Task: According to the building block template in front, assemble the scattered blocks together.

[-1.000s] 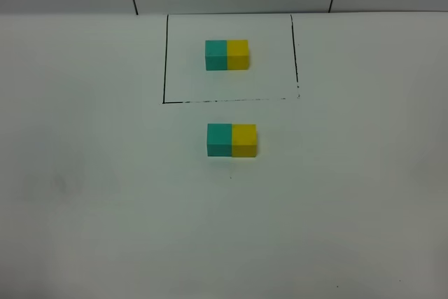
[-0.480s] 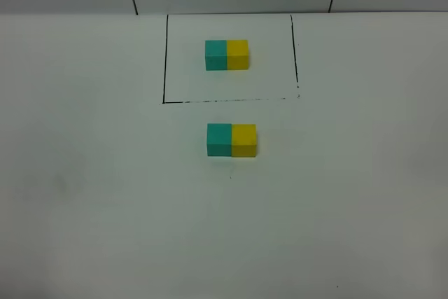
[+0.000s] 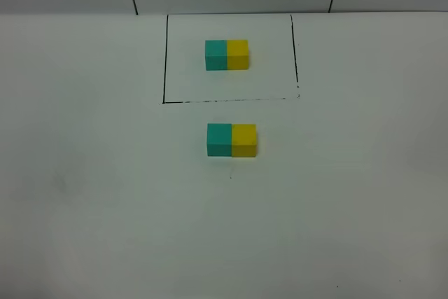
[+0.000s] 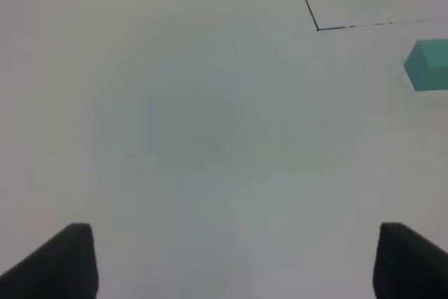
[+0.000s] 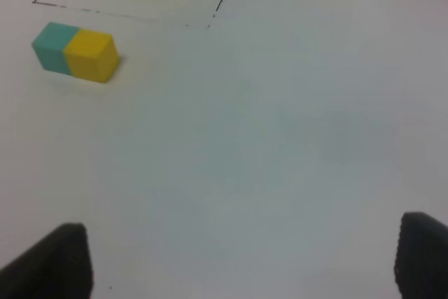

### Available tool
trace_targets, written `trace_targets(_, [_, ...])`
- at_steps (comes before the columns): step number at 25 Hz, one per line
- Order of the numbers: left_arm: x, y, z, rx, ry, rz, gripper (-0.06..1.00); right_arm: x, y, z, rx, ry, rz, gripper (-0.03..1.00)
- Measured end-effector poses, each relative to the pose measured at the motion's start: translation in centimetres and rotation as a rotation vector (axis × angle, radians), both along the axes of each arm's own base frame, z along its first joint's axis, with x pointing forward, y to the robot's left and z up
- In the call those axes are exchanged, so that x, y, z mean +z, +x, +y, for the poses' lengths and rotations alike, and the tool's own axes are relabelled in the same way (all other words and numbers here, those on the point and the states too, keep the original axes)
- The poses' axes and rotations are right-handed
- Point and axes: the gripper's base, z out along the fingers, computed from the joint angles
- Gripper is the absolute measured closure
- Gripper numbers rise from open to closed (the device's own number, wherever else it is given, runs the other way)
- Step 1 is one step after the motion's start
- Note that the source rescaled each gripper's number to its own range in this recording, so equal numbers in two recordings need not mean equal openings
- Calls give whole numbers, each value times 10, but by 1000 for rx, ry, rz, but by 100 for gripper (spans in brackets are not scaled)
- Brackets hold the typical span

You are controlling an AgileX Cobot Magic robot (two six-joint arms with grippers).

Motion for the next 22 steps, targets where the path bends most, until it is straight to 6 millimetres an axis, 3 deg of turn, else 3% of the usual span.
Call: trace_targets(22, [0,0,0,0,-1,0,-1,0,0,-2,-18,-25,-3,21])
